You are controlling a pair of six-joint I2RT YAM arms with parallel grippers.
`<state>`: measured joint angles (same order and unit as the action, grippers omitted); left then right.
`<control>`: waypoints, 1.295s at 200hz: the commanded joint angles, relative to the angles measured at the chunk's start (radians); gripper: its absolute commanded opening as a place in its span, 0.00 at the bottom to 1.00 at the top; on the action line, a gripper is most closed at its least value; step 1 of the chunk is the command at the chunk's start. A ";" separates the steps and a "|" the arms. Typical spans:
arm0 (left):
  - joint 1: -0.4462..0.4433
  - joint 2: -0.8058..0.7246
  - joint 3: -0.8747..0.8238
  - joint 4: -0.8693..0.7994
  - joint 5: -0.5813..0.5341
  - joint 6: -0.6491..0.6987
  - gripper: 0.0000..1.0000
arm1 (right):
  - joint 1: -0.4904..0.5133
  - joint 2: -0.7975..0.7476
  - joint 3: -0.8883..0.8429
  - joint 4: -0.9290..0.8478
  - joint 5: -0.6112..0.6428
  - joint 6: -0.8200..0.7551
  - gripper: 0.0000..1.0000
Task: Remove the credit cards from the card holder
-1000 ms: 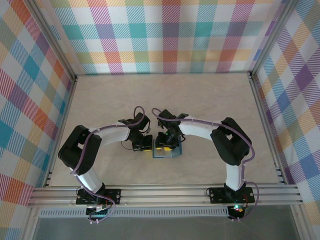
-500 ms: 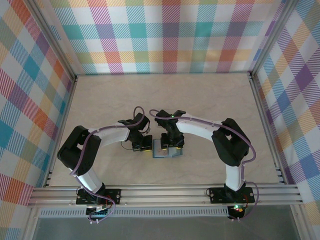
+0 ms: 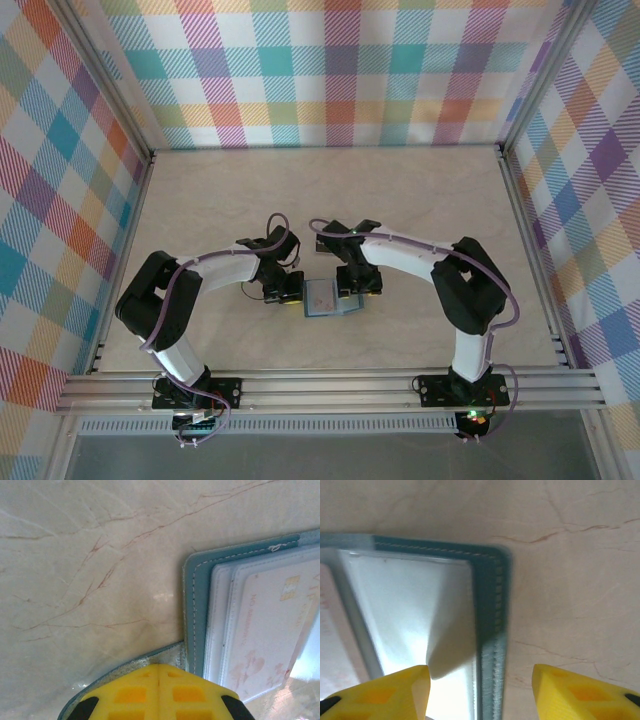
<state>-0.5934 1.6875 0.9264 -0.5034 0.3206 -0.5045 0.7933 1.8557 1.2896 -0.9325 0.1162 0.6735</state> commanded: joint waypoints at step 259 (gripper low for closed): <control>-0.046 0.089 0.096 -0.055 0.014 -0.024 0.00 | -0.049 0.017 -0.095 0.422 -0.490 0.034 0.25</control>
<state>-0.6308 1.7786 1.0611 -0.5388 0.3653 -0.5327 0.7418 1.8496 1.2068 -0.5423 -0.3428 0.6983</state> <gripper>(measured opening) 0.050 0.245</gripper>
